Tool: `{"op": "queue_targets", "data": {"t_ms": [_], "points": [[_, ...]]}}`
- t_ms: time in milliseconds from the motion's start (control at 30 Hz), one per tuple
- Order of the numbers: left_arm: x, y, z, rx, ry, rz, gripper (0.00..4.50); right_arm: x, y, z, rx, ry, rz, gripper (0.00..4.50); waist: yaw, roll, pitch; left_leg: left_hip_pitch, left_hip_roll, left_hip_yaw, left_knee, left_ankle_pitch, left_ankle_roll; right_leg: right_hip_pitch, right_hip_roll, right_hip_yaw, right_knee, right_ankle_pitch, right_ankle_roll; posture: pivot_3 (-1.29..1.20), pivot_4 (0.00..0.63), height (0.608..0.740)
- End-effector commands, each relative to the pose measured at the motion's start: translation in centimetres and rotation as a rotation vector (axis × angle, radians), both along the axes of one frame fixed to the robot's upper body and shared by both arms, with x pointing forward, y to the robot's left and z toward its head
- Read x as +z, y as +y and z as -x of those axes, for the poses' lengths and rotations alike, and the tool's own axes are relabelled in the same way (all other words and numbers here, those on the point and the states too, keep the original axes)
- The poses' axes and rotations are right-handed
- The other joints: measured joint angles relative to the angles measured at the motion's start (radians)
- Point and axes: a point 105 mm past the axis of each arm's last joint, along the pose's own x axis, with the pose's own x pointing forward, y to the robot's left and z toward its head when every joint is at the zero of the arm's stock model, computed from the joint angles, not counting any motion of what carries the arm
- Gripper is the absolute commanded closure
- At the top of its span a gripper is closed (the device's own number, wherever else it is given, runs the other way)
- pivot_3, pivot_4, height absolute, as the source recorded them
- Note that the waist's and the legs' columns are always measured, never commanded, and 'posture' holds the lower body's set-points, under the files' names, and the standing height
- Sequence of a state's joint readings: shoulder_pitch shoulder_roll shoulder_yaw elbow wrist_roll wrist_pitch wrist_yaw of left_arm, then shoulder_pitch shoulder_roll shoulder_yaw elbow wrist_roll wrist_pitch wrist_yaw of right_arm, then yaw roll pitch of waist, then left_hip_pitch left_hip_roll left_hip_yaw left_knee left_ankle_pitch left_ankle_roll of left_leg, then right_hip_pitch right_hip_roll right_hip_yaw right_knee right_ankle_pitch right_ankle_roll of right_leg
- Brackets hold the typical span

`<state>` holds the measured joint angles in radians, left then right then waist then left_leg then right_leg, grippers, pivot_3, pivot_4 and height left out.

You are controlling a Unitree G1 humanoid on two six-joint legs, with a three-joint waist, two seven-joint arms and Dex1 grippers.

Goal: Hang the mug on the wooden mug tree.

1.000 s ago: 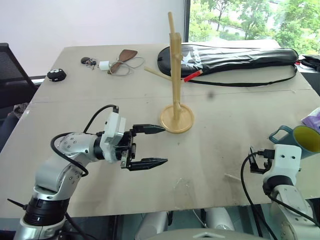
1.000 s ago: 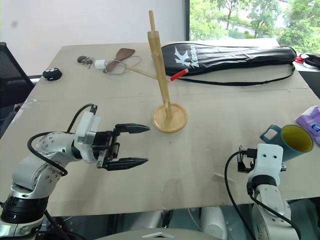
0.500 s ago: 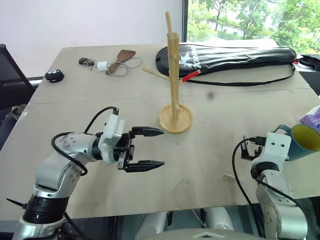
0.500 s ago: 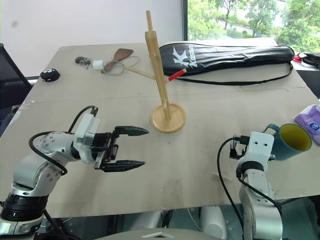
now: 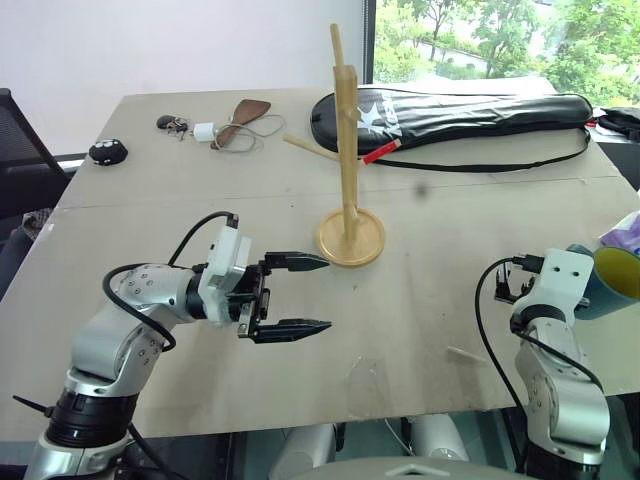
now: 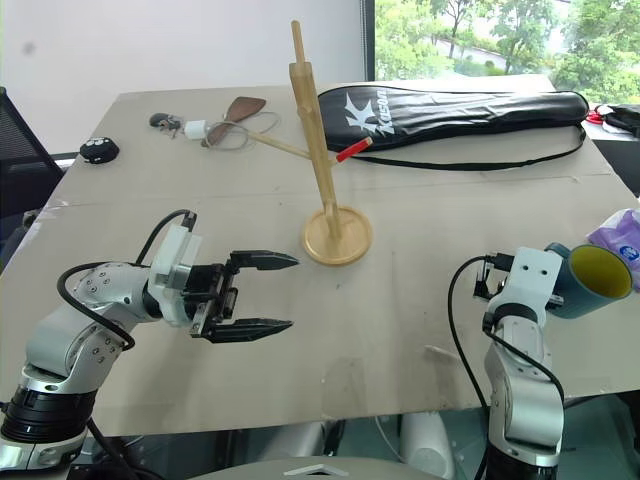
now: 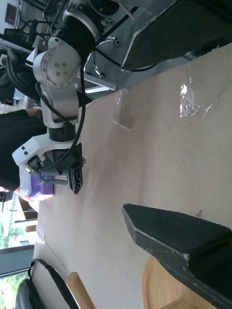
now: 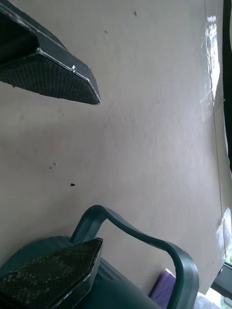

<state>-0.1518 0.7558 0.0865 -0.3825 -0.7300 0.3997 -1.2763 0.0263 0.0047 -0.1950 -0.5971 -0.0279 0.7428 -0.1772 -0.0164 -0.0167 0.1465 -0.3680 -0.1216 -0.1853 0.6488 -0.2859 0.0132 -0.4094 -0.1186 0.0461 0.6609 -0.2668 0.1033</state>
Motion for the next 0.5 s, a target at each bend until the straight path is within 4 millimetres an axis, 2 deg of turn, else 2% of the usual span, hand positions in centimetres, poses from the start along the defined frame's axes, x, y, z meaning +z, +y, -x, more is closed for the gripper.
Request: {"op": "queue_targets", "data": {"t_ms": [33,500], "points": [[0.7,0.0,0.1,0.002,-0.048,0.002,0.00,0.9,-0.4,-0.5,-0.006,-0.026,0.030,1.28,-0.001,0.000,0.000,0.000,0.000,0.000,0.000,0.000,0.000,0.000,0.000,0.000,0.000,0.000,0.000,0.00,0.150,0.740],[0.3,0.2,0.5,0.019,-0.042,0.000,0.00,1.1,-1.5,-1.5,-0.197,-0.025,-0.037,1.28,-0.001,0.000,0.000,0.000,0.000,0.000,0.000,0.000,0.000,0.000,0.000,0.000,0.000,0.000,0.000,0.00,0.150,0.740]]}}
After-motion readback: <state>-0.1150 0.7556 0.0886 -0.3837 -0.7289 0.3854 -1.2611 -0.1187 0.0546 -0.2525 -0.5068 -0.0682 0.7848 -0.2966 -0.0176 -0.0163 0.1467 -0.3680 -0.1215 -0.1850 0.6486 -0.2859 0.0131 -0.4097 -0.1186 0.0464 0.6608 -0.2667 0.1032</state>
